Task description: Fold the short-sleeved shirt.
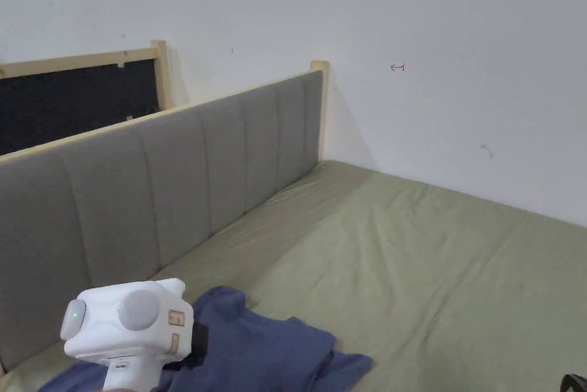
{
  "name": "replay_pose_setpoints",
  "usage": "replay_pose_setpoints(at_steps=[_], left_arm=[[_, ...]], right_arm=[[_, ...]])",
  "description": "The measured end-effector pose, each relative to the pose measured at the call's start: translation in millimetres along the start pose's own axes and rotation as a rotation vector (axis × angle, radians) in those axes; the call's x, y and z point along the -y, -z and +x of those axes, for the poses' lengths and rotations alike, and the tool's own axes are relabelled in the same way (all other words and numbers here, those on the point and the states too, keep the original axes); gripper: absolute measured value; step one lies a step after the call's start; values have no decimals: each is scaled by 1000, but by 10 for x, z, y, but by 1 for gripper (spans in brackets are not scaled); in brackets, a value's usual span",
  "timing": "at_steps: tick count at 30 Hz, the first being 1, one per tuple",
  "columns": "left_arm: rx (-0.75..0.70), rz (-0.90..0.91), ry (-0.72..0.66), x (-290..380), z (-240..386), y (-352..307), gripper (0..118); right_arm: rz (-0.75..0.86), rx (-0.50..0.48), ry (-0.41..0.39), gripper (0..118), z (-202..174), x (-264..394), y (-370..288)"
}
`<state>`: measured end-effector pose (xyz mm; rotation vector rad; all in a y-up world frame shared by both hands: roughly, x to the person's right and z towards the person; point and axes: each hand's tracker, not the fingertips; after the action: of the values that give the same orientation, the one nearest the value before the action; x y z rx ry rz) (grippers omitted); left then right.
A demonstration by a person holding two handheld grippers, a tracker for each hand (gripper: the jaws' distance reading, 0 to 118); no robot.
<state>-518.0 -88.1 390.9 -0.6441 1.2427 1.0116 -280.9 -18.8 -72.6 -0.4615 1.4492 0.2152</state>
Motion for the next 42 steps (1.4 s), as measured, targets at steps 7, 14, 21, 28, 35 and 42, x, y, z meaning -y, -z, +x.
replay_pose_setpoints(at_steps=[7, 14, 21, 28, 35, 42], left_arm=[[-200, -15, 97, 9, -131, 681, 100], [-270, -29, 289, 265, -105, 1361, 118], [-206, 54, 319, 369, -53, 1019, 0], [-150, 252, 414, 356, 61, 196, 0], [-9, 531, 374, 119, 433, -1041, 0], [256, 719, 594, 170, 1819, -2071, 0]], right_arm=[[-82, 25, 18, 0, 167, 140, 194], [-128, 12, -3, 0, 105, 200, 301], [-132, 21, -29, 0, 109, 231, 363], [-116, 5, 9, 0, 149, 195, 285], [-33, 2, 29, 0, 279, 71, -116], [71, 66, 47, 0, 590, -2, -713]])
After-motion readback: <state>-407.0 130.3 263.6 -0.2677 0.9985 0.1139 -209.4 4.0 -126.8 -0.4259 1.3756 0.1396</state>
